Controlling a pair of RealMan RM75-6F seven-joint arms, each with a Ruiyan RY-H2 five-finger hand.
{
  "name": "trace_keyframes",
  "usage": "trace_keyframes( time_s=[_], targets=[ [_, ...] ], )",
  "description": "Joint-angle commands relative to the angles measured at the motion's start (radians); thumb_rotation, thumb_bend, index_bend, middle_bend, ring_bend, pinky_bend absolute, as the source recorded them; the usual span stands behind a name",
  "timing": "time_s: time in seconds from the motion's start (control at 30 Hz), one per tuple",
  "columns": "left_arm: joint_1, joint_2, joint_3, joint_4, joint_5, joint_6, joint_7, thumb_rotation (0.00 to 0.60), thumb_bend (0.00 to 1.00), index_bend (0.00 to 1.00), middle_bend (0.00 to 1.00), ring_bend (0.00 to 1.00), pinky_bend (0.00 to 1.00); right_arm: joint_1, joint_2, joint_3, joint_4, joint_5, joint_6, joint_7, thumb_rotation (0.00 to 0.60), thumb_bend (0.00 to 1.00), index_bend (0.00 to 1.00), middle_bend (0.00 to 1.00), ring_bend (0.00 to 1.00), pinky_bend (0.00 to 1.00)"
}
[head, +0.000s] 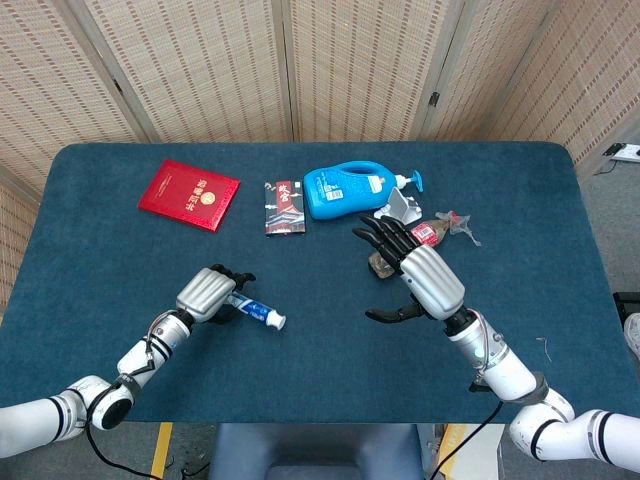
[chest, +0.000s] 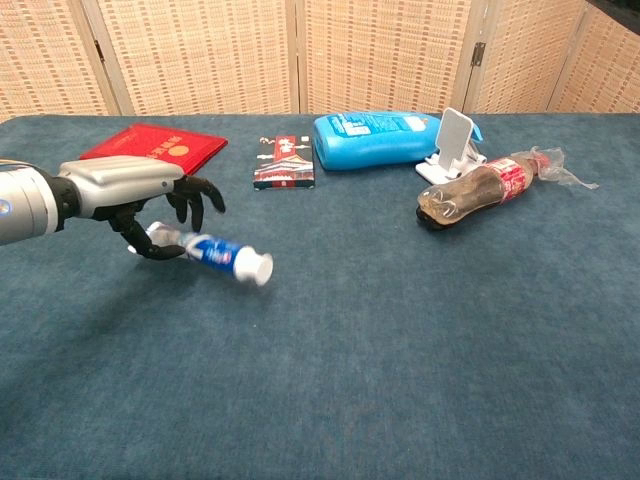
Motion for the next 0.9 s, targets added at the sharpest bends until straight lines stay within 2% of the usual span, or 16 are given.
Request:
trace_keyframes(
  time_s=[0.03,0.23,0.4,0.47,0.5,0.63,0.73,0.9],
  targets=[
    [0.008,0.016,-0.013,-0.039,-0.043,-0.001,0.043,0.600,0.34,0.08,0.23,0.21,0.20,-0.010,0.009,-0.002,0.001,0.002,0.004,-0.001,0.086,0.00,0.00,0.00,0.00,0.00],
    [0.058,0.075,-0.033,-0.107,-0.073,0.079,0.023,0.600,0.34,0.09,0.21,0.20,0.21,-0.043,0.060,-0.022,0.000,0.001,0.006,-0.024,0.082,0.00,0.00,0.00,0.00,0.00],
    [0.122,0.162,-0.045,-0.166,-0.092,0.161,-0.012,0.600,0.34,0.12,0.21,0.23,0.22,-0.084,0.123,-0.055,-0.005,0.024,-0.012,-0.077,0.090,0.00,0.00,0.00,0.00,0.00],
    [0.162,0.200,-0.048,-0.185,-0.086,0.214,-0.044,0.600,0.34,0.14,0.23,0.24,0.22,-0.106,0.150,-0.070,0.001,0.031,-0.013,-0.105,0.140,0.00,0.00,0.00,0.00,0.00],
    [0.178,0.212,-0.048,-0.188,-0.082,0.235,-0.056,0.600,0.34,0.15,0.24,0.24,0.22,-0.115,0.159,-0.075,0.003,0.036,-0.012,-0.119,0.184,0.00,0.00,0.00,0.00,0.00],
    [0.244,0.262,-0.039,-0.197,-0.069,0.313,-0.091,0.600,0.34,0.20,0.27,0.26,0.23,-0.160,0.182,-0.088,0.017,0.068,0.007,-0.224,0.502,0.00,0.00,0.00,0.00,0.00],
    [0.299,0.291,-0.027,-0.205,-0.061,0.379,-0.098,0.600,0.34,0.22,0.28,0.26,0.22,-0.202,0.195,-0.100,0.018,0.097,0.029,-0.311,0.555,0.00,0.00,0.00,0.00,0.00],
    [0.393,0.328,-0.001,-0.227,-0.030,0.491,-0.111,0.600,0.34,0.26,0.30,0.27,0.22,-0.280,0.199,-0.116,0.013,0.122,0.096,-0.343,0.560,0.00,0.00,0.00,0.00,0.00]
  ],
)
